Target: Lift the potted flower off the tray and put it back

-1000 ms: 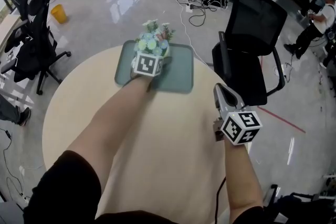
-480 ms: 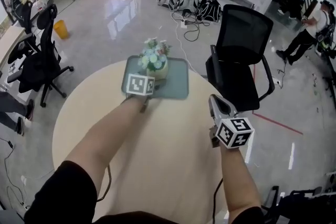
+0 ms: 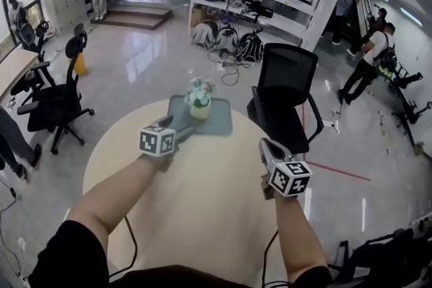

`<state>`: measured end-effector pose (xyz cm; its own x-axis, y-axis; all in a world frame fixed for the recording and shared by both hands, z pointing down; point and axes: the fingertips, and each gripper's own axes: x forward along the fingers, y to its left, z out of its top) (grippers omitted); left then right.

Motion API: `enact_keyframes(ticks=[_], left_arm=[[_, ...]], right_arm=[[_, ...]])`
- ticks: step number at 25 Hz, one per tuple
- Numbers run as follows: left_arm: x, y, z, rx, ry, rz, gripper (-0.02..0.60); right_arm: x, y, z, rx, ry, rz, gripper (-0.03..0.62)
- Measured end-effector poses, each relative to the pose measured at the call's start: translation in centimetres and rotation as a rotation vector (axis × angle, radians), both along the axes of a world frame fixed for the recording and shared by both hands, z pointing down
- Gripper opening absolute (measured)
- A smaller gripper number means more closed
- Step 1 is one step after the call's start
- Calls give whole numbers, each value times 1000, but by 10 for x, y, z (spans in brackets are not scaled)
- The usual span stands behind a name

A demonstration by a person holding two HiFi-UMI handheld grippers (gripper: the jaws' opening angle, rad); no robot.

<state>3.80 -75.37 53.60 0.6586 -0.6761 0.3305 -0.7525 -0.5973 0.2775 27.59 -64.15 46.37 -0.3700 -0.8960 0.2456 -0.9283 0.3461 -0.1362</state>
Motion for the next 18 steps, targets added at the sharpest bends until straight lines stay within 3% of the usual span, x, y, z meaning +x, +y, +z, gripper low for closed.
enact_keyframes(ticks=[5, 10, 14, 18], left_arm=[[-64, 111, -82, 118, 88, 32, 243], [-120, 207, -145, 230, 63, 53, 144], [-150, 289, -185, 280, 81, 103, 123], [-166, 364, -217, 305, 146, 123, 102]], right_arm=[[-38, 89, -43, 30, -16, 12, 15], [-80, 165, -92, 76, -7, -12, 15], [-115, 230, -124, 101, -12, -46, 15], [-128, 290, -156, 116, -40, -69, 14]])
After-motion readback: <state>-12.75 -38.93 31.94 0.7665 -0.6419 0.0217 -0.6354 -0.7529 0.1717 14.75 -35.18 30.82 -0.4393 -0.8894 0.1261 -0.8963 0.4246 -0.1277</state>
